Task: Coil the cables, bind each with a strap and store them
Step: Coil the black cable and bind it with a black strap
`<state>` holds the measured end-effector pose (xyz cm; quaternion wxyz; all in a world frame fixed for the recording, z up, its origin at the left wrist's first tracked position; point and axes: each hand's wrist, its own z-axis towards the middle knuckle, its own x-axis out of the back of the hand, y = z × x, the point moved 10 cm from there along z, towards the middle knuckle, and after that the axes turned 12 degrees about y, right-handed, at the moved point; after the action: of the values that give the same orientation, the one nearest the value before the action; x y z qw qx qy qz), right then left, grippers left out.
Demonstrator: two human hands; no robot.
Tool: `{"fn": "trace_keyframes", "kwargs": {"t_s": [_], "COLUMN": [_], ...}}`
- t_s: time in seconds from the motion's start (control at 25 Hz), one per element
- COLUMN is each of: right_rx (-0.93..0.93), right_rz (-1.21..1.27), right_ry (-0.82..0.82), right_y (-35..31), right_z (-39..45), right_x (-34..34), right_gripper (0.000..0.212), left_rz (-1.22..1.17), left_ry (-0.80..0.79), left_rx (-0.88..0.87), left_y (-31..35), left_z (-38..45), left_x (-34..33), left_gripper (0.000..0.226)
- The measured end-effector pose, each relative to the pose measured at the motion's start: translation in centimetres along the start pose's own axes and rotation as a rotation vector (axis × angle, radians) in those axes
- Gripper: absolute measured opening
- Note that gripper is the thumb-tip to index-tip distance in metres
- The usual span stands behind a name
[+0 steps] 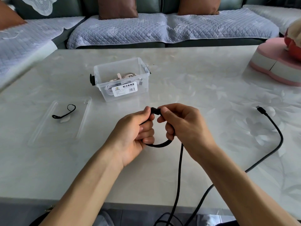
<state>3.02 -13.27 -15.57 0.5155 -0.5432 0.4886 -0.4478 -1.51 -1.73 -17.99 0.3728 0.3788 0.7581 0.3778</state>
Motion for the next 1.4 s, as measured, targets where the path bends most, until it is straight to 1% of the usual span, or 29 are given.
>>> {"fn": "trace_keyframes", "kwargs": {"t_s": [0.08,0.16,0.24,0.32,0.44,0.52,0.6,0.68,0.8,0.88,0.92,1.0,1.08,1.2,1.32,1.4], "right_rx": [0.027,0.052,0.095,0.144,0.183,0.173,0.152,0.125,0.089,0.075,0.063,0.033,0.013,-0.008,-0.017,-0.01], "right_rz": [-0.042,-0.083,-0.131,-0.202,-0.257,-0.235,-0.194,-0.133,-0.071,-0.052,-0.042,-0.038,-0.056,-0.069,-0.039,-0.01], "right_ry": [-0.031,-0.056,-0.041,-0.011,0.001,-0.008,-0.03,-0.046,-0.019,-0.013,-0.015,-0.02,-0.038,-0.059,-0.04,-0.018], "right_y": [-0.3,-0.5,-0.8,-1.0,-1.2,-1.1,-1.1,-0.9,-0.5,-0.4,-0.3,-0.1,0.1,0.4,0.3,0.1], "right_z": [-0.3,-0.4,-0.4,-0.4,-0.6,-0.7,-0.7,-0.6,-0.2,-0.1,-0.1,-0.1,-0.2,-0.2,-0.1,0.0], "right_x": [-0.3,-0.5,-0.3,0.0,-0.1,-0.3,-0.5,-0.7,-0.3,-0.3,-0.3,-0.2,-0.4,-0.5,-0.3,0.1], "right_gripper": [0.013,0.018,0.02,0.02,0.02,0.021,0.02,0.019,0.016,0.016,0.016,0.015,0.013,0.012,0.014,0.015], "left_rz": [-0.038,-0.077,-0.085,-0.023,0.125,0.149,0.118,0.069,-0.004,-0.004,0.036,0.168,0.221,0.154,0.05,-0.009], "left_ry": [0.039,0.068,0.081,0.127,0.219,0.246,0.265,0.295,0.347,0.371,0.391,0.444,0.481,0.504,0.572,0.551], "left_rx": [-0.014,-0.016,-0.014,-0.046,-0.198,-0.302,-0.339,-0.328,-0.276,-0.281,-0.315,-0.446,-0.538,-0.536,-0.545,-0.459], "left_y": [0.0,0.2,0.3,0.4,1.4,2.2,2.6,2.6,2.3,2.4,2.6,3.7,4.6,4.8,5.5,5.1], "left_z": [0.2,0.3,0.2,0.1,0.0,-0.4,-0.8,-0.8,-0.7,-0.9,-0.9,-1.2,-1.4,-1.0,-0.9,-0.4], "left_x": [0.4,0.7,0.7,0.9,1.5,1.7,1.7,2.0,2.6,2.8,2.9,3.3,3.7,4.7,6.2,6.5], "left_gripper": [0.031,0.031,0.029,0.026,0.015,0.011,0.011,0.011,0.011,0.012,0.012,0.012,0.011,0.011,0.013,0.016]}}
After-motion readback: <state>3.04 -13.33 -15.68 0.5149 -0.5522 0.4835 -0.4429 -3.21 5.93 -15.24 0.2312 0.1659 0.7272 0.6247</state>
